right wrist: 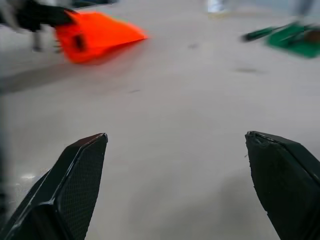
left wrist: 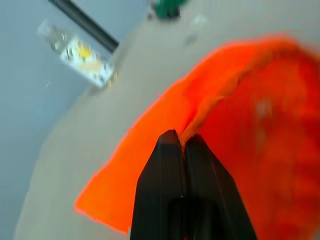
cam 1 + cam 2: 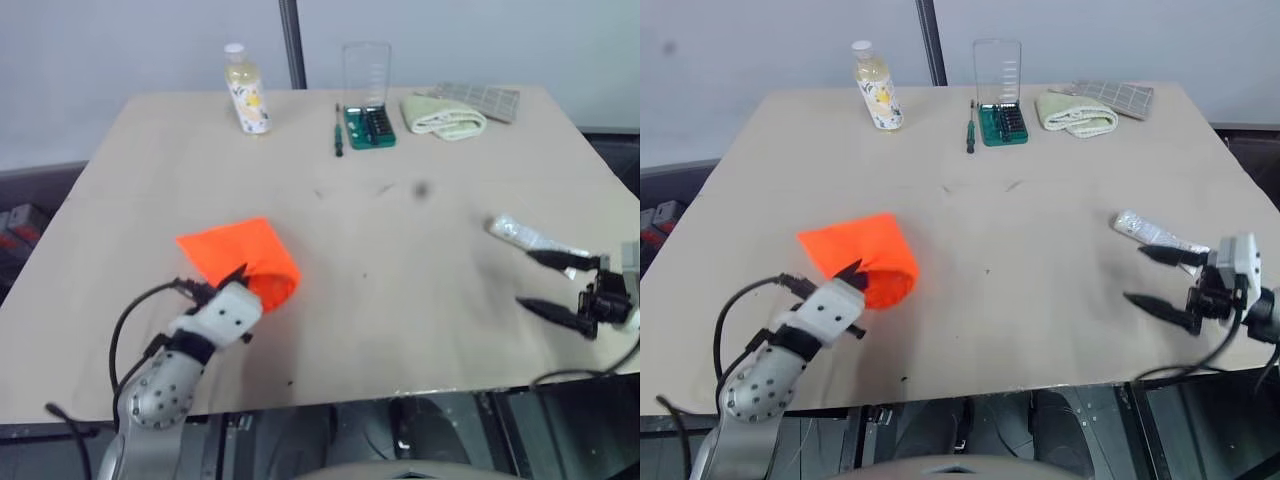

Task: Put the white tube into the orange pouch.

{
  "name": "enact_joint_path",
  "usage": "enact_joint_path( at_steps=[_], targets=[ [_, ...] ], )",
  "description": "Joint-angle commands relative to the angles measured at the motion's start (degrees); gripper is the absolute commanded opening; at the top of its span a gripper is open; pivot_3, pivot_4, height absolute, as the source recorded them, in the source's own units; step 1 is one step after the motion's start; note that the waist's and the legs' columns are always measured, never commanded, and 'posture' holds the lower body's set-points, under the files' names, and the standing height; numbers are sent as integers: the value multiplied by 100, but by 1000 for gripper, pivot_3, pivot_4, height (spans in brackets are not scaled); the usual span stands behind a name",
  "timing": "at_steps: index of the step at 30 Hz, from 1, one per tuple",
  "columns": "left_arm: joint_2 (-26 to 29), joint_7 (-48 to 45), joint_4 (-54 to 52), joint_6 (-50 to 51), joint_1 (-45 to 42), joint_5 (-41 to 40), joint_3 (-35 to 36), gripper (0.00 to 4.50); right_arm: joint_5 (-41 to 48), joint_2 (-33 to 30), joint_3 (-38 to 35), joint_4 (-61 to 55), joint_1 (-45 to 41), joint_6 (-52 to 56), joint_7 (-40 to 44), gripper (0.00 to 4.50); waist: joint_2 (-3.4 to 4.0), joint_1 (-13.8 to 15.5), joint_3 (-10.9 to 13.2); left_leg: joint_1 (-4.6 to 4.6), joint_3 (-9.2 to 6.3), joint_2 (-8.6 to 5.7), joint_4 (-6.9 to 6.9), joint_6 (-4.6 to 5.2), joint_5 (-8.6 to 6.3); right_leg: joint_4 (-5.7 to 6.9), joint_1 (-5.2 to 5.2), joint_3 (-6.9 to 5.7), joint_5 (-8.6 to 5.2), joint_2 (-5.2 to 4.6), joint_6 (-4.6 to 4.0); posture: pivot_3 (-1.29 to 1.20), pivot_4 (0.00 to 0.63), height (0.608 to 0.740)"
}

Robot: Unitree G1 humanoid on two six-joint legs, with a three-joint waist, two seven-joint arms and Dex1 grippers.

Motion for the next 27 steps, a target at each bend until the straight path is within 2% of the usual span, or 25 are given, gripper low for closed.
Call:
enact_joint_path(
  at_steps=[1, 8, 15, 21, 23, 24, 25, 26, 27],
  targets=[
    [-33, -224, -437, 590, -313, -352, -87, 9, -844, -197, 49, 652, -354, -515, -719, 4500, 0, 0, 0, 0, 0, -1, 0, 0, 0, 0, 0, 0, 5, 1, 3, 0, 150, 740],
    [18, -530, -496, 1631, -930, -908, -186, 9, -2308, -526, 921, 2280, -1483, -541, -1705, 4500, 0, -35, 0, 3, 6, -16, 0, 0, 0, 0, 1, 6, 19, -1, -14, 0, 150, 740],
    [68, -574, -434, 2094, -1375, -1310, -139, 9, -2654, -378, 1404, 3650, -2527, -368, -1728, 4500, -1, -141, 2, 5, 3, -17, 0, 0, 1, -1, 6, 8, 23, 1, -10, 0, 150, 740],
    [120, -520, -548, 2332, -1411, -1484, -172, 9, -2359, -136, 1418, 4073, -2944, 337, -1239, 4500, -1, -151, 3, 1, 3, -15, -1, 1, 0, -5, 5, 10, 28, -1, -5, 0, 150, 740],
    [114, -483, -589, 2397, -1401, -1530, -166, 0, -2338, -93, 1412, 4122, -2988, 362, -1216, 3957, -1, -150, 3, 2, 1, -14, -1, 1, 0, -5, 5, 10, 28, -1, -5, 0, 150, 740],
    [120, -471, -607, 2415, -1393, -1541, -171, 0, -2347, -86, 1422, 4138, -2995, 355, -1213, 3473, -1, -150, 3, 2, 1, -15, -1, 1, 0, -5, 5, 10, 28, -1, -5, 0, 150, 740],
    [125, -462, -630, 2433, -1382, -1549, -178, 0, -2349, -81, 1428, 4154, -2992, 340, -1186, 3307, -1, -150, 3, 2, 1, -14, -1, 1, 0, -5, 5, 10, 28, -1, -5, 0, 150, 740],
    [130, -455, -650, 2450, -1373, -1557, -184, 0, -2351, -77, 1432, 4175, -2985, 317, -1176, 2769, -1, -151, 2, 2, 1, -15, -1, 1, 0, -4, 5, 10, 28, -1, -5, 0, 150, 740],
    [138, -444, -665, 2466, -1367, -1569, -189, 0, -2354, -73, 1433, 4195, -2982, 297, -1174, 2613, -2, -151, 2, 2, 1, -15, -1, 1, 0, -4, 6, 10, 28, -1, -5, 0, 150, 740]
  ],
)
